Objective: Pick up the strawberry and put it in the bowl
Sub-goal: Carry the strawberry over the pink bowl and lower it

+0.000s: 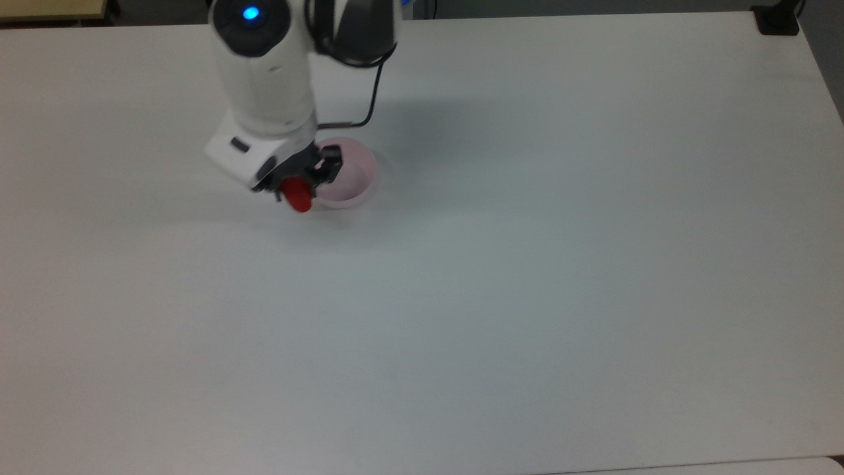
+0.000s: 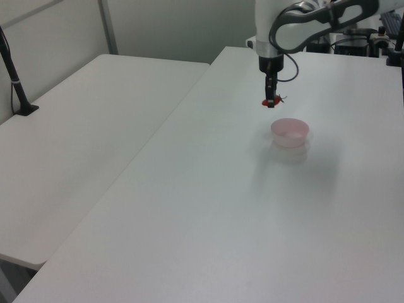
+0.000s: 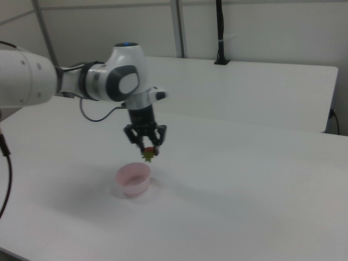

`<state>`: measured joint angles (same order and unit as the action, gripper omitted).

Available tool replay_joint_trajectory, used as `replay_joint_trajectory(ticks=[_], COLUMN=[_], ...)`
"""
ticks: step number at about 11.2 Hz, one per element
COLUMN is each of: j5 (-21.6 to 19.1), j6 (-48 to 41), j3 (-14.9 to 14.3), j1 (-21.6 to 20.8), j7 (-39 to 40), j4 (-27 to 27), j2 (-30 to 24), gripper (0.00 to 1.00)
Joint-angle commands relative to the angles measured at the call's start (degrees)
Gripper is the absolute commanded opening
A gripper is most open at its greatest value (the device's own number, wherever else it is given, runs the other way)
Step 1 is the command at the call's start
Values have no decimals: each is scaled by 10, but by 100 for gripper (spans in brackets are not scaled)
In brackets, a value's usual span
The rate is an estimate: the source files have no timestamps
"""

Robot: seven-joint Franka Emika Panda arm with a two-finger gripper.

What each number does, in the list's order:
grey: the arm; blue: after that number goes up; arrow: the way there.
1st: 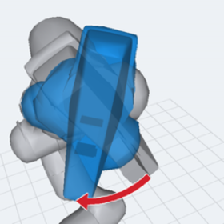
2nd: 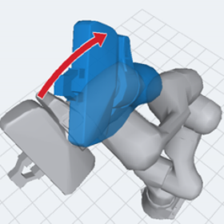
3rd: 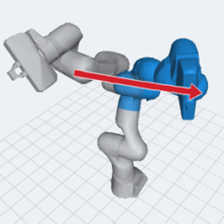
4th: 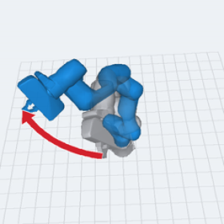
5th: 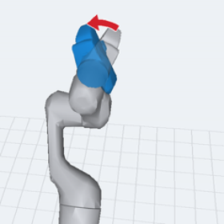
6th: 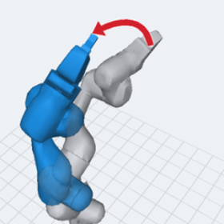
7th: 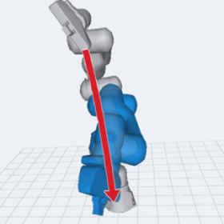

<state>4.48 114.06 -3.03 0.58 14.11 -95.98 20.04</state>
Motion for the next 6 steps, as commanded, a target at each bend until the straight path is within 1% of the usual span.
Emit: replay_joint_trajectory(ticks=[1,2,4,5,6], j5=[-2,0,13,15,19], j6=[19,26,67,95,109], j3=[-5,-5,-5,-5,-5], j1=[-47,-59,-66,-67,-66], j7=[-55,-81,-101,-129,-142], j4=[-146,-152,-187,-196,-197], j2=[-107,-106,-105,-98,-96], gripper=[22,22,27,27,27])
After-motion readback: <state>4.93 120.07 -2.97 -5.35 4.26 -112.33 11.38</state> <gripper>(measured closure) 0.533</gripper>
